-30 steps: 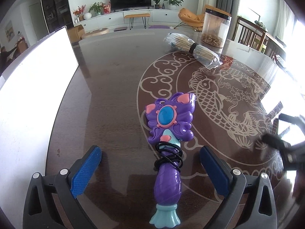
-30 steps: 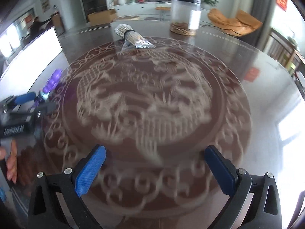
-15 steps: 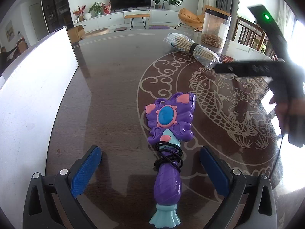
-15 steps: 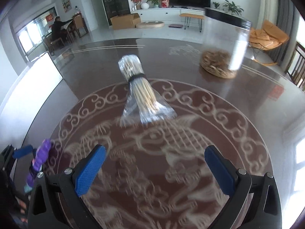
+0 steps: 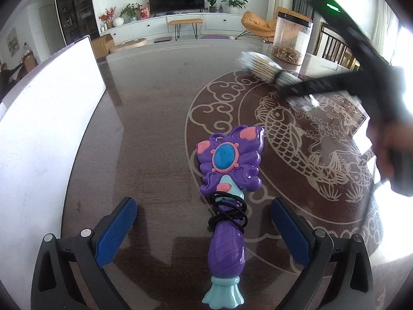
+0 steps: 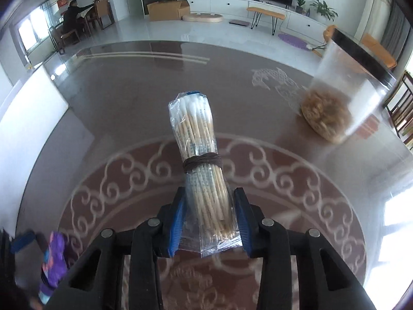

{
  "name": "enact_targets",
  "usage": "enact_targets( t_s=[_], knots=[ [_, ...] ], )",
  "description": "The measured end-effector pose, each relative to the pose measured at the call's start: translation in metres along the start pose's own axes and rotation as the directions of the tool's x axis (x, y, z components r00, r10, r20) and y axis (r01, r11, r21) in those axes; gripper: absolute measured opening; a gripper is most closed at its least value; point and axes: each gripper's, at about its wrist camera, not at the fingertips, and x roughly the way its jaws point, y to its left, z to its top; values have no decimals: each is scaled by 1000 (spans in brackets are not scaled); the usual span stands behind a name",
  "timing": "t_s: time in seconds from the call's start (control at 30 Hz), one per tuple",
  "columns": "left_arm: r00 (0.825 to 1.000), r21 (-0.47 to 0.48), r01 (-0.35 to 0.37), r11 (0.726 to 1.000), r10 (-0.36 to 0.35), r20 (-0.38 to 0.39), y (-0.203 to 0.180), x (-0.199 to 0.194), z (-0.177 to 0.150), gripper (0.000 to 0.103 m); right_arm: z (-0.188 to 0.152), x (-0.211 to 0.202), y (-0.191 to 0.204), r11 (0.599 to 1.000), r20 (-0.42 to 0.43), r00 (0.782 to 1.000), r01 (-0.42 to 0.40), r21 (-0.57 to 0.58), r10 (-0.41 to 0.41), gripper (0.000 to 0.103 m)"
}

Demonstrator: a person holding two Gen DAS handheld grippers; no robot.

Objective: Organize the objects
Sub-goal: 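Grasp the bagged cotton swab bundle with the right tool while the left tool holds the wand, then lift the swab bundle with the right tool while the left tool holds the wand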

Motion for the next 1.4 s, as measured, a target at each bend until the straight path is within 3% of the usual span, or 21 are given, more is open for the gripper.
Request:
enact_targets(
  t_s=[0.17,0.27,0.43,0.57,0.8,0.97,1.4],
  knots=[
    [1000,-1,0,1000,0,0,0,0,1,103,-95,-37,-24,977,77,997,10,213,-27,37],
    [1000,1,-1,1000,1,0,1,1,2,103,-163,-64,-24,950,99,989,77,303,-112,37],
    [1000,0,-1,1000,1,0,1,2,3,103,-233,-91,7,926,123,972,147,348,-201,37],
    [1000,0,-1,1000,1,0,1,2,3,103,-239,-102,26,935,133,962,190,301,-239,40],
    [1000,0,-1,1000,1,0,1,2,3,103,-238,-106,31,937,133,959,206,283,-251,75],
    [1000,0,-1,1000,1,0,1,2,2,103,-246,-136,39,937,128,962,197,288,-242,76],
    [1000,0,0,1000,0,1,0,2,2,103,-248,-142,42,938,129,963,193,289,-238,81]
  ],
)
